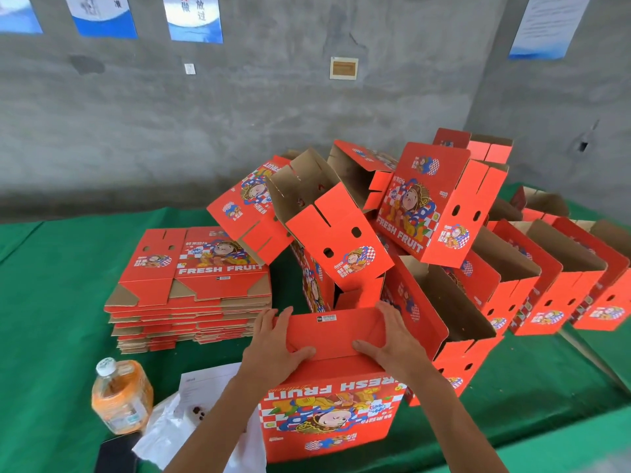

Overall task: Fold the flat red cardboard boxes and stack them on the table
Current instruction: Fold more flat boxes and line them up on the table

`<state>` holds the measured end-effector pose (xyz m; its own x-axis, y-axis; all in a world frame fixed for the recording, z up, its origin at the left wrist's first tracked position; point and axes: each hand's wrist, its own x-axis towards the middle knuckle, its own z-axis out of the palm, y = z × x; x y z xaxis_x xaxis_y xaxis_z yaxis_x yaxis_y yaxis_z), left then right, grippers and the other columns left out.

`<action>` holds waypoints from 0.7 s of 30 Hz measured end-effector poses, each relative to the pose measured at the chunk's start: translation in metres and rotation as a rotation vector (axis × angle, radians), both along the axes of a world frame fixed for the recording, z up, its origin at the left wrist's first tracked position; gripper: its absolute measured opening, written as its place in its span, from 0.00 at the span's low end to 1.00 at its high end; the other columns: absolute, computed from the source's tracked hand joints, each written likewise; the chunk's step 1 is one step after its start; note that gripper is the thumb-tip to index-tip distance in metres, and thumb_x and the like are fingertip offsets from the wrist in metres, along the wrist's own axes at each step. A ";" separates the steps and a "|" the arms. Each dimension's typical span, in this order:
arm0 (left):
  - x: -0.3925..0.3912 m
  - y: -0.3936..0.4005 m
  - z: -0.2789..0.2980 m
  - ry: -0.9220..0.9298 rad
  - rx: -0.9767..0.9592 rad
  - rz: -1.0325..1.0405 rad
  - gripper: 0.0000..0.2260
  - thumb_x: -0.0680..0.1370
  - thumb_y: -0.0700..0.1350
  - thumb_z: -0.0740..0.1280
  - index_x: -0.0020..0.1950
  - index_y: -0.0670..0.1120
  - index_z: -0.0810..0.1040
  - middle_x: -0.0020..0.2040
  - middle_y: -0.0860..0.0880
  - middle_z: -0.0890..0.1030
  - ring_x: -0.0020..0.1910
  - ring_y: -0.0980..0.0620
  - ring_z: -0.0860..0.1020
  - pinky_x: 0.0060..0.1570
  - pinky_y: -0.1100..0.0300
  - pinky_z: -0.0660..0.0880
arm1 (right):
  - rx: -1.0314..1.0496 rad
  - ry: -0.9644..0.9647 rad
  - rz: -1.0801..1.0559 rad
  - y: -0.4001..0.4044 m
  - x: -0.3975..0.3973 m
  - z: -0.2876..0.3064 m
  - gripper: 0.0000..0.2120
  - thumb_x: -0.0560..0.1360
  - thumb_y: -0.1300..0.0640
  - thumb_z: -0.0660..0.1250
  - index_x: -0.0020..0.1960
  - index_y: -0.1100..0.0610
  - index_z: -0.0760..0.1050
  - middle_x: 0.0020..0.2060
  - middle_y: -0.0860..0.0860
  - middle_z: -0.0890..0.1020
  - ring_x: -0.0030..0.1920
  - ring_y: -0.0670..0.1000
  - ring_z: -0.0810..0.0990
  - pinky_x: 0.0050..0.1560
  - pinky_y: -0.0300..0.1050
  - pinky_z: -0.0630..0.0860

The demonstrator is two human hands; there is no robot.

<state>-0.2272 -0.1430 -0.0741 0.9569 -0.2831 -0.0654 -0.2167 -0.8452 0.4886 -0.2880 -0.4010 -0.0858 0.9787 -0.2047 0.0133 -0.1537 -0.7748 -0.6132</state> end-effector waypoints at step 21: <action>0.012 0.046 -0.010 0.029 0.181 0.321 0.53 0.65 0.85 0.45 0.79 0.52 0.58 0.80 0.42 0.60 0.77 0.36 0.66 0.69 0.37 0.70 | 0.642 0.867 -0.291 -0.006 -0.007 -0.003 0.39 0.77 0.24 0.49 0.55 0.59 0.76 0.60 0.63 0.81 0.40 0.54 0.81 0.37 0.41 0.78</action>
